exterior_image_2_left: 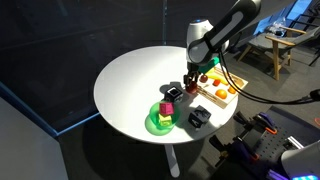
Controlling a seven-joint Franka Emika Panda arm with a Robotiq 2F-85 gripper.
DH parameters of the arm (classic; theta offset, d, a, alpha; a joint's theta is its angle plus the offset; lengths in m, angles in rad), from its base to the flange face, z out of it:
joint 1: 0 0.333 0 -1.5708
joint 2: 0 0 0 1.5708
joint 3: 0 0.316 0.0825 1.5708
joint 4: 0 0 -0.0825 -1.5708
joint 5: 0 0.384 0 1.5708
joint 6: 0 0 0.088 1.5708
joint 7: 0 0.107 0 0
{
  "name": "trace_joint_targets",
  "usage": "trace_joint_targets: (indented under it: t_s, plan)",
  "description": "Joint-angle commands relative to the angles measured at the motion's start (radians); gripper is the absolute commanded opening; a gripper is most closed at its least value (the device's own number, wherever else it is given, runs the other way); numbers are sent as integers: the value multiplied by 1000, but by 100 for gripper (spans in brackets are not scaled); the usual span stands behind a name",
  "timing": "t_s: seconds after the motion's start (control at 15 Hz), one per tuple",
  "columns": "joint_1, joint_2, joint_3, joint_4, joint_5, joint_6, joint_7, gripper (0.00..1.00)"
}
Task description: Remove the red apple from the wooden tray and put in on the table between the wooden tray and the green bowl
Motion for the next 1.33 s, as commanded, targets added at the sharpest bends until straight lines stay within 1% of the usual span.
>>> trace_joint_targets:
  t_s: [0.0, 0.93, 1.0, 1.07, 1.13, 1.27]
  plan:
    - [15, 5, -4, 7, -14, 11, 51, 52]
    - [12, 43, 2, 16, -2, 28, 58, 52]
    - [13, 45, 0, 16, -4, 29, 58, 68]
    - [13, 46, 0, 16, -5, 30, 58, 93]
    - [13, 47, -1, 17, -5, 30, 58, 94]
    - [12, 49, -1, 17, -5, 30, 57, 100]
